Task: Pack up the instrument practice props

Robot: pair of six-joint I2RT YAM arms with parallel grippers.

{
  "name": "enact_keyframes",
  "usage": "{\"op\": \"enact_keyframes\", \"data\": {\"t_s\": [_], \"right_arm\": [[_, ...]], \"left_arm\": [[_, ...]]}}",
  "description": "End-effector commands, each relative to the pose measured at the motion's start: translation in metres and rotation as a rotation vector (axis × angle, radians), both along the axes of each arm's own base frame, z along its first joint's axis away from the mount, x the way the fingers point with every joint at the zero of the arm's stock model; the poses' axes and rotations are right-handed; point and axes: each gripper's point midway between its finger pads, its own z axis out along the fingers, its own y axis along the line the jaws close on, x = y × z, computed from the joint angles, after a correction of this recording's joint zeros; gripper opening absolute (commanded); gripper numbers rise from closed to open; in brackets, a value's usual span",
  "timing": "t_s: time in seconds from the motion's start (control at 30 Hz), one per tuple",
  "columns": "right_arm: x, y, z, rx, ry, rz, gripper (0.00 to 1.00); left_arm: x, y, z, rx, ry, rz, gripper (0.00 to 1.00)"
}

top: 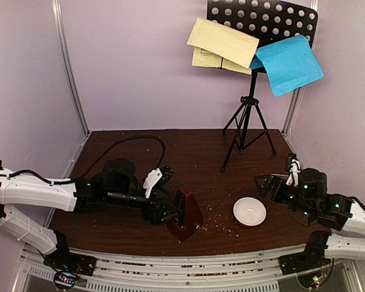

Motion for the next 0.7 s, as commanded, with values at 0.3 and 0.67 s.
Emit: {"op": "enact_keyframes", "data": {"t_s": [0.3, 0.67], "right_arm": [[-0.003, 0.0, -0.007, 0.057, 0.005, 0.004, 1.0], [0.0, 0.01, -0.011, 0.063, 0.015, 0.024, 1.0]], "left_arm": [[0.005, -0.012, -0.003, -0.023, -0.015, 0.0, 0.67], [0.021, -0.01, -0.004, 0.002, -0.045, 0.079, 0.58]]}}
